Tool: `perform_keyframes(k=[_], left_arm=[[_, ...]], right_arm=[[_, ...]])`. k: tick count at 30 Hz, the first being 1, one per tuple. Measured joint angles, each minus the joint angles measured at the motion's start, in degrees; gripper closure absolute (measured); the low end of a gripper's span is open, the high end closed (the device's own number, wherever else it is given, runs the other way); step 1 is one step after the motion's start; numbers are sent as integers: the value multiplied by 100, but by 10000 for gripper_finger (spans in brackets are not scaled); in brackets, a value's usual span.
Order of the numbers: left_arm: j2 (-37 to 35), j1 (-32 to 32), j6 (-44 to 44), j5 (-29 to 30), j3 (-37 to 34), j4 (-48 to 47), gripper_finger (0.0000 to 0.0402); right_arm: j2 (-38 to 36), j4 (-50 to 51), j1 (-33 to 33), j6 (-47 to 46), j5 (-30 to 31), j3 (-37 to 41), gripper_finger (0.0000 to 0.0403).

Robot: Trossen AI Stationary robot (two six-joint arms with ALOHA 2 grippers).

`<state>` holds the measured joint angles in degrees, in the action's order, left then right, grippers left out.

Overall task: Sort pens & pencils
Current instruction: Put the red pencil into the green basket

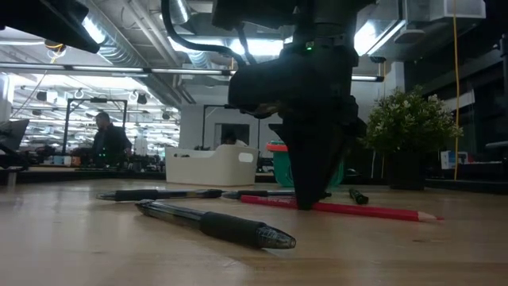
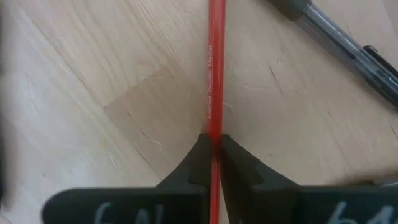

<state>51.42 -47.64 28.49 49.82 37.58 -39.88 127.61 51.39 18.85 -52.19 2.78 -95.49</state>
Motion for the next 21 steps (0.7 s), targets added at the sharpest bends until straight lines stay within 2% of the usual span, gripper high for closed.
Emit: perform_keyframes(k=[11,21], left_arm=[[1,0,0,0,-1,-2,300],[0,-2,-8,0,0,-27,300]], right_arm=[[-21,26,10,9,69,-56,386],[-363,52,154,20,586,-58,401]])
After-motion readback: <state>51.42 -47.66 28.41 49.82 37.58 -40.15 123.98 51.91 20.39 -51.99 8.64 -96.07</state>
